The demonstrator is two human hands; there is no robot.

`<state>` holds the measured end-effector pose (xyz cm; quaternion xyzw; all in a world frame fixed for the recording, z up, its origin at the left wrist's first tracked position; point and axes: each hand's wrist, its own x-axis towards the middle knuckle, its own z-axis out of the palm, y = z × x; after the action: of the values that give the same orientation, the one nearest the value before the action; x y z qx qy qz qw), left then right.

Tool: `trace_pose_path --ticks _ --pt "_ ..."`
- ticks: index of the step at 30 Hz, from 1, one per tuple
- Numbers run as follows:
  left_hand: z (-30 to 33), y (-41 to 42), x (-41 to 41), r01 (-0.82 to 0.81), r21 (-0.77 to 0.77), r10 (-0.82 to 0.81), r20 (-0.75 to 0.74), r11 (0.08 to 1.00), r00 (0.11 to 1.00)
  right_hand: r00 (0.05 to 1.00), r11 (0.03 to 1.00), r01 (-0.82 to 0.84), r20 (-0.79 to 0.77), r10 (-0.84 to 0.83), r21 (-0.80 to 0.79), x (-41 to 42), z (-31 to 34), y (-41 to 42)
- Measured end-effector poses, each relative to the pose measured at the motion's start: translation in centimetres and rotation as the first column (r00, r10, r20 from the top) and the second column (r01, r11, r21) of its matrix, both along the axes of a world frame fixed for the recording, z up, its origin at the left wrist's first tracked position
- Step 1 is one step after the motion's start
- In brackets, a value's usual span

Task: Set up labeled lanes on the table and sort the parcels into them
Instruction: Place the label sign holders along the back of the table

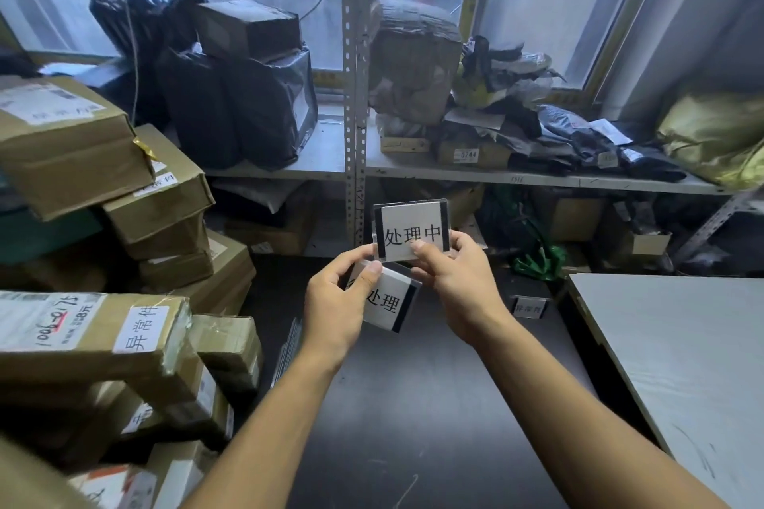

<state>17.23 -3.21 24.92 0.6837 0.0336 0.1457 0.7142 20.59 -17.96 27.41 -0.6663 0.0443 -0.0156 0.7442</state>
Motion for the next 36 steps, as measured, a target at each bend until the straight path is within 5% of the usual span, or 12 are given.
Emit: trace_pose_path --ticks 15,24,36 --pt "-1.1 1.7 1.0 0.056 0.055 -0.051 -0.099 0.997 0.994 0.999 0.946 -0.044 -0.019 0.04 -0.321 -0.2 -1.7 -0.9" --pt "-3.3 1.0 2.9 0.02 0.063 -0.009 -0.166 0.998 0.986 0.997 0.926 0.041 0.069 -0.016 -0.375 1.9 -3.9 -2.5" --pt "-7.7 -0.5 10.2 -0.016 0.139 0.046 -0.215 0.99 0.975 0.997 0.903 0.067 -0.006 -0.077 -0.425 9.6 -9.1 -5.2"
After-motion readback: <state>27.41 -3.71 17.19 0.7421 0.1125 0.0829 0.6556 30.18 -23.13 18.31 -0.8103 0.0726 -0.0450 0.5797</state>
